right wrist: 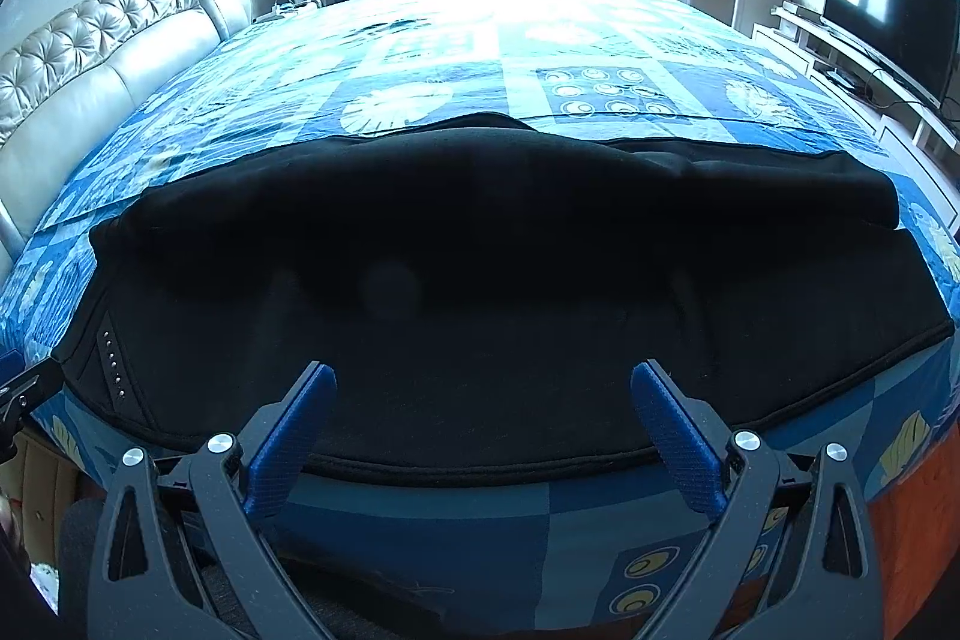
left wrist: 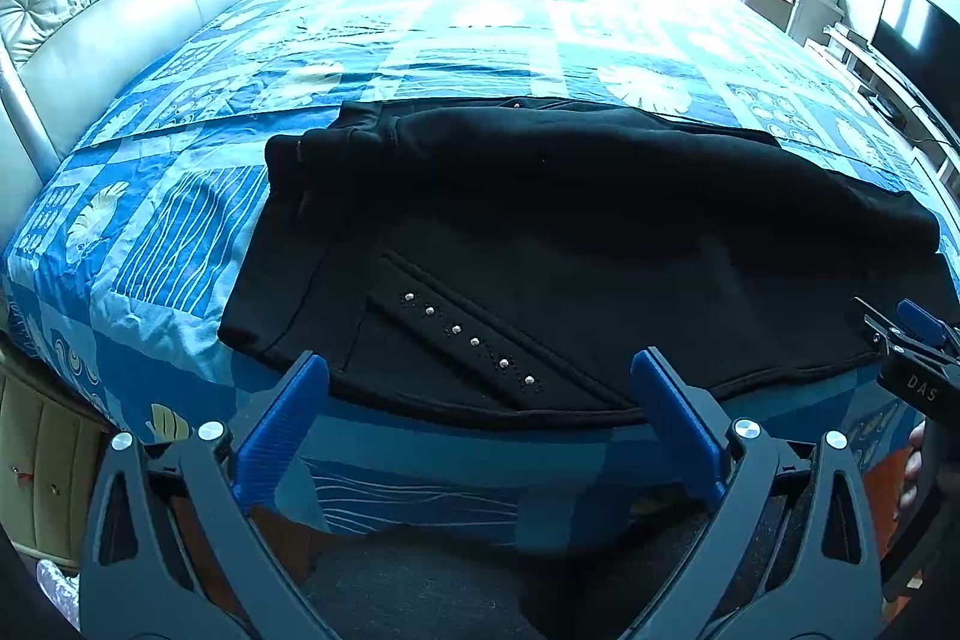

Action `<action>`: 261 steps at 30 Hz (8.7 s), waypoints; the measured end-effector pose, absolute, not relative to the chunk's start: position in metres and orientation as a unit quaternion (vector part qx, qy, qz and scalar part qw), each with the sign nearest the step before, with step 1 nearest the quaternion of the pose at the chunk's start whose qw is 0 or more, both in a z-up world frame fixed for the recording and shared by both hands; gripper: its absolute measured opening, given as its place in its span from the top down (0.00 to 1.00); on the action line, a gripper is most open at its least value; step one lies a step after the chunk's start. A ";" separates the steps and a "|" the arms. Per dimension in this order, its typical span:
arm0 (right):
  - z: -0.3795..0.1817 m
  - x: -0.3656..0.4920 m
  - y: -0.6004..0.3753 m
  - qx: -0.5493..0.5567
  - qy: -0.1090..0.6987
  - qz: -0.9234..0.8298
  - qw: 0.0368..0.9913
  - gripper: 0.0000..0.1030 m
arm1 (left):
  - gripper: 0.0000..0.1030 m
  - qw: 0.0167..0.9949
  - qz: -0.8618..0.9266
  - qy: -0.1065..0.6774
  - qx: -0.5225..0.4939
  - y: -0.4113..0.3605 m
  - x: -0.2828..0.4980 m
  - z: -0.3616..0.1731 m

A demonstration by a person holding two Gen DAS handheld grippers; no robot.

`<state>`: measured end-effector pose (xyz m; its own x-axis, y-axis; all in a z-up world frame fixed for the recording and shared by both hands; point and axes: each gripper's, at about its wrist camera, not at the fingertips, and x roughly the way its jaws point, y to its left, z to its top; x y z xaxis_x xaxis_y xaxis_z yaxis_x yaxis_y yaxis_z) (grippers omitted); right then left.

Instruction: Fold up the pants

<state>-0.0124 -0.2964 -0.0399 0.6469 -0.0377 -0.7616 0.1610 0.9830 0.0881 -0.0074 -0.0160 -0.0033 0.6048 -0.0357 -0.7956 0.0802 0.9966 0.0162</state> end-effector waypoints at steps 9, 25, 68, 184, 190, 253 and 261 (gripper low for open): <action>-0.040 -0.013 -0.294 0.072 0.417 -0.055 0.905 0.05 | 0.02 0.896 -0.031 0.442 0.025 -0.015 -0.007 -0.003; -0.045 -0.011 -0.293 0.069 0.421 -0.054 0.903 0.05 | 0.02 0.895 -0.031 0.445 0.024 -0.015 -0.007 -0.005; -0.047 -0.012 -0.287 0.067 0.425 -0.049 0.902 0.05 | 0.02 0.893 -0.030 0.448 0.027 -0.015 -0.008 -0.009; -0.081 -0.008 -0.324 0.261 0.494 0.172 0.811 0.52 | 0.60 0.787 -0.135 0.513 -0.314 0.176 0.040 -0.059; -0.079 -0.008 -0.324 0.278 0.491 0.172 0.807 0.51 | 0.51 0.783 -0.120 0.517 -0.324 0.173 0.040 -0.061; -0.074 -0.031 -0.394 0.460 0.438 0.130 0.761 0.59 | 0.87 0.815 -0.055 0.527 -0.236 0.180 0.053 -0.045; -0.052 -0.124 -0.601 0.515 0.281 -0.169 0.792 0.52 | 0.26 0.879 -0.030 0.459 -0.127 0.137 0.047 -0.001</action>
